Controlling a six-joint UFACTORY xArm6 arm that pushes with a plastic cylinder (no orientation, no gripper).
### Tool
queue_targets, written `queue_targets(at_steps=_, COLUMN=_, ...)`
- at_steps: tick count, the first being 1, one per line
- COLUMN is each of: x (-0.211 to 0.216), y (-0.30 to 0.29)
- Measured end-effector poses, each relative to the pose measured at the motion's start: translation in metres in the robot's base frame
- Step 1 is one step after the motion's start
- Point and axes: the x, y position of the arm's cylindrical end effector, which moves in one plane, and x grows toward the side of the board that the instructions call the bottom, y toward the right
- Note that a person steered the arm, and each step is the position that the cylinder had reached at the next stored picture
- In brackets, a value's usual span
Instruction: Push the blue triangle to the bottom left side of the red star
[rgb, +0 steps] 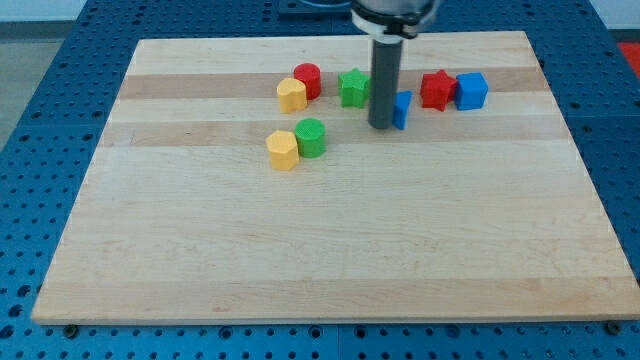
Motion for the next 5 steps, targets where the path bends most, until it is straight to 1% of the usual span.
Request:
queue_targets(at_steps=1, x=0.003, y=0.034)
queue_targets(at_steps=2, x=0.001, y=0.051)
queue_targets(at_steps=3, x=0.030, y=0.007)
queue_targets(at_steps=4, x=0.013, y=-0.101)
queue_targets(at_steps=5, x=-0.051, y=-0.139)
